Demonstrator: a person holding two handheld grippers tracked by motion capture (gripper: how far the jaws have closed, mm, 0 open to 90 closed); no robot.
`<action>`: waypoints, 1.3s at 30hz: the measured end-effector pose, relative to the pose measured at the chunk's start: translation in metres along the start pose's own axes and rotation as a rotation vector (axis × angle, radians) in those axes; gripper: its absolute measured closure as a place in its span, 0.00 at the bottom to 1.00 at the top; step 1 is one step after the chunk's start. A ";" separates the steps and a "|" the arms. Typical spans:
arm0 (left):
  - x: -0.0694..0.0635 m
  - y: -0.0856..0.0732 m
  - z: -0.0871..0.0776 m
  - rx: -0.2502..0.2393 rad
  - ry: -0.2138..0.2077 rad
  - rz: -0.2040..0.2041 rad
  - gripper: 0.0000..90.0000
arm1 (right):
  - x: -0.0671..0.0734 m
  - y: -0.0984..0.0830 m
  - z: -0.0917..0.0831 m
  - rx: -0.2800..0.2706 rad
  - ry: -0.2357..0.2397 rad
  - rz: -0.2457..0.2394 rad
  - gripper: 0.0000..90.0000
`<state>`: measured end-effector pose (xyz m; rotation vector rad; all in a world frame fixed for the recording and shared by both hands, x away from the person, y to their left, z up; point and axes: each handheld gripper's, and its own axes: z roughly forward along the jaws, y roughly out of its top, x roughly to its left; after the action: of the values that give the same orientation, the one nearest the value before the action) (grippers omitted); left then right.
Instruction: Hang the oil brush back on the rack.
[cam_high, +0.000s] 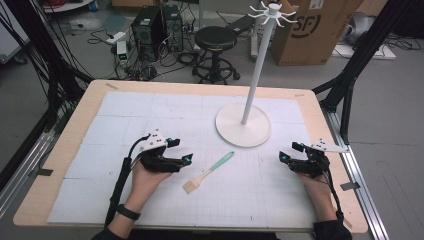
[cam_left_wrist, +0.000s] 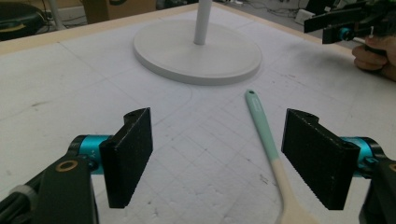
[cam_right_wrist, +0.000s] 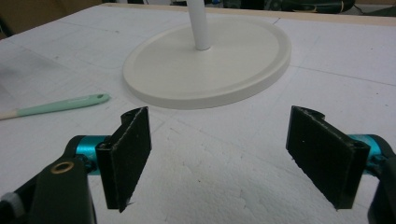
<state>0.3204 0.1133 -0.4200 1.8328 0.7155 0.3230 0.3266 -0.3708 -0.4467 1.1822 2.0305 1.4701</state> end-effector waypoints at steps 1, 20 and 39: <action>-0.002 -0.001 0.003 0.014 -0.012 0.002 0.30 | 0.000 0.000 0.000 -0.002 -0.002 -0.004 0.24; -0.035 -0.011 0.043 0.182 -0.040 0.048 0.56 | -0.001 0.000 0.000 -0.003 0.002 -0.008 0.24; -0.050 -0.016 0.054 0.280 0.000 0.079 0.76 | -0.001 0.000 0.000 -0.005 0.003 -0.003 0.24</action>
<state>0.3052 0.0455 -0.4495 2.1298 0.7175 0.2843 0.3272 -0.3712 -0.4468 1.1752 2.0289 1.4748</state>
